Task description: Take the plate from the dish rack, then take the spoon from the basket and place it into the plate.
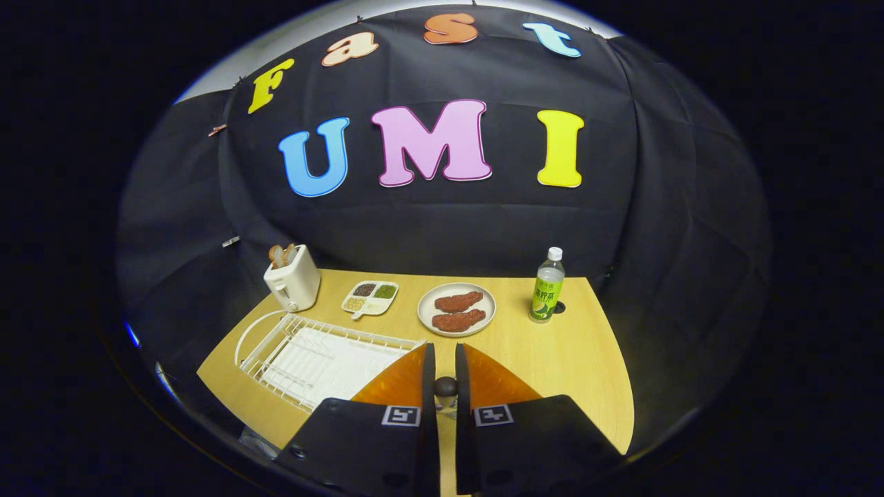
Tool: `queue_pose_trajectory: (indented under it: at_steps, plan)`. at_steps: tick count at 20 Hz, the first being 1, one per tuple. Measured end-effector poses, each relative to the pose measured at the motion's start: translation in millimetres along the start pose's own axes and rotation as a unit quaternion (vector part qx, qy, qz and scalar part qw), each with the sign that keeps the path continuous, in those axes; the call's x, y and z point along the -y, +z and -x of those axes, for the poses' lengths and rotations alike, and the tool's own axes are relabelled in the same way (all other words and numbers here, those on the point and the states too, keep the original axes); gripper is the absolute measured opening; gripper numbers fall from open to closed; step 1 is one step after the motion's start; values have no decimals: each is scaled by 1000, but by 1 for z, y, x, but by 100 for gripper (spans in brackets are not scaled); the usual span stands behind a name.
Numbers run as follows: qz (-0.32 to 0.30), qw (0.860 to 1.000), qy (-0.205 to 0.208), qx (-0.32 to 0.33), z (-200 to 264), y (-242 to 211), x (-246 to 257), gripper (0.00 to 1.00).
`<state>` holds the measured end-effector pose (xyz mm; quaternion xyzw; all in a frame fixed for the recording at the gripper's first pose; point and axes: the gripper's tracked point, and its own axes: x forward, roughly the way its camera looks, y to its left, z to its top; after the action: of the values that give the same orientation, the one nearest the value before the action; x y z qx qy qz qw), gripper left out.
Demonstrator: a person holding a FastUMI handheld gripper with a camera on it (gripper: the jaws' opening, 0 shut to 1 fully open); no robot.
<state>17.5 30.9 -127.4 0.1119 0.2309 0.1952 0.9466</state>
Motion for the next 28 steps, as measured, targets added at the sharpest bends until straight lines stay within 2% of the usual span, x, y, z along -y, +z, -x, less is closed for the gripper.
queue_pose_trajectory:
  at_steps: [3,5,10,17,22,23,28]
  plan:
    - [-2,999,28,-21,26,-25,-30,13]
    - [-25,997,61,-40,39,-49,-63,13]
    - [-52,986,128,-94,36,-117,-138,13]
    - [11,978,187,-93,4,-156,-207,13]
    - [58,969,211,-113,6,-190,-209,14]
    - [51,971,211,-102,9,-187,-205,14]
    - [52,969,206,-128,28,-211,-176,16]
